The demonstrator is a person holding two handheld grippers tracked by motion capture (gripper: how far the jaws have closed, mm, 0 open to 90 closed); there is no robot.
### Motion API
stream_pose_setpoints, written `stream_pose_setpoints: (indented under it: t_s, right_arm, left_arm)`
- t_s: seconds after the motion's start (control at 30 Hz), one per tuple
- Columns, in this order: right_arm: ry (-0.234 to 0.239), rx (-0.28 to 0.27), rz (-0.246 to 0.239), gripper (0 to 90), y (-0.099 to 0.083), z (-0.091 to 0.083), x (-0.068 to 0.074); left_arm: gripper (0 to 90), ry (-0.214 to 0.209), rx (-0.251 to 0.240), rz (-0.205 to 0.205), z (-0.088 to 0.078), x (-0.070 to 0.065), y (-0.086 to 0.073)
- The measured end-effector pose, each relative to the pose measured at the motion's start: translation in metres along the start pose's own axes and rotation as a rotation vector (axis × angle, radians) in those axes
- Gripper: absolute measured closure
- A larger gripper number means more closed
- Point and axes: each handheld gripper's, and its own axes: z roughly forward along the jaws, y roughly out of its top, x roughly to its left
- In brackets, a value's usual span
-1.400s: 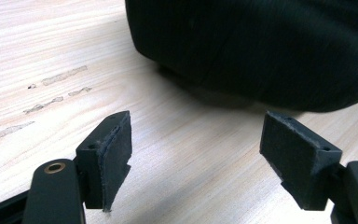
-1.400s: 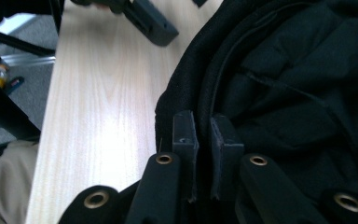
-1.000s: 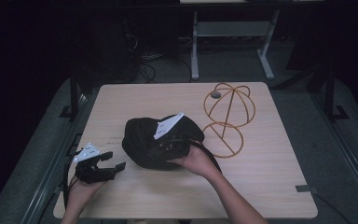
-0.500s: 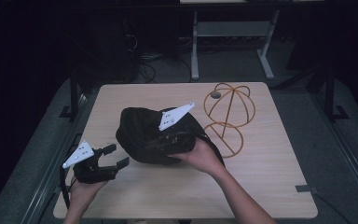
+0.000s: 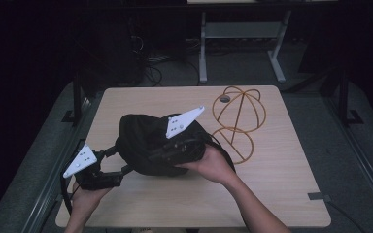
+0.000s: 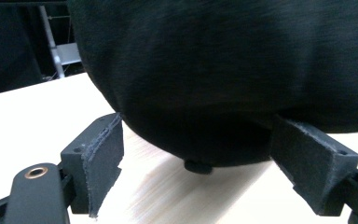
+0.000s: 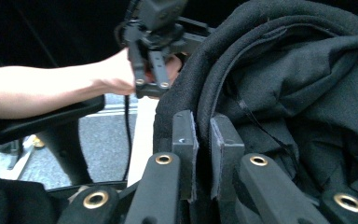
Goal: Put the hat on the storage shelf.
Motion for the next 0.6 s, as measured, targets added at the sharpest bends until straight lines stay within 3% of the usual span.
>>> stream_pose_setpoints:
  t_s: [0.2, 0.27, 0.3, 0.33, 0.47, 0.5, 0.6]
  right_arm:
    - [0.057, -0.016, -0.02, 82.2, 0.004, -0.005, 0.008]
    - [0.07, -0.015, -0.017, 82.3, 0.005, -0.005, 0.011]
    - [0.07, -0.015, -0.017, 82.3, 0.005, -0.005, 0.011]
    - [0.073, -0.013, -0.021, 82.3, 0.005, -0.005, 0.012]
    - [0.082, -0.015, -0.03, 82.2, 0.005, -0.005, 0.014]
    - [0.081, -0.015, -0.029, 82.2, 0.005, -0.006, 0.015]
    - [0.078, -0.024, -0.016, 82.1, 0.003, -0.009, 0.013]
  left_arm:
    - [19.0, -0.037, -0.043, -0.006, -0.003, 0.001, 0.004]
    - [30.0, -0.061, -0.058, -0.012, -0.003, 0.001, 0.004]
    - [30.0, -0.077, -0.064, -0.025, -0.003, 0.001, 0.004]
    - [37.6, -0.098, -0.076, -0.035, -0.003, 0.002, 0.004]
    - [58.7, -0.109, -0.095, -0.051, -0.004, 0.001, 0.005]
    - [69.2, -0.113, -0.098, -0.046, -0.004, 0.0, 0.007]
    - [80.3, -0.112, -0.094, -0.043, -0.004, 0.0, 0.009]
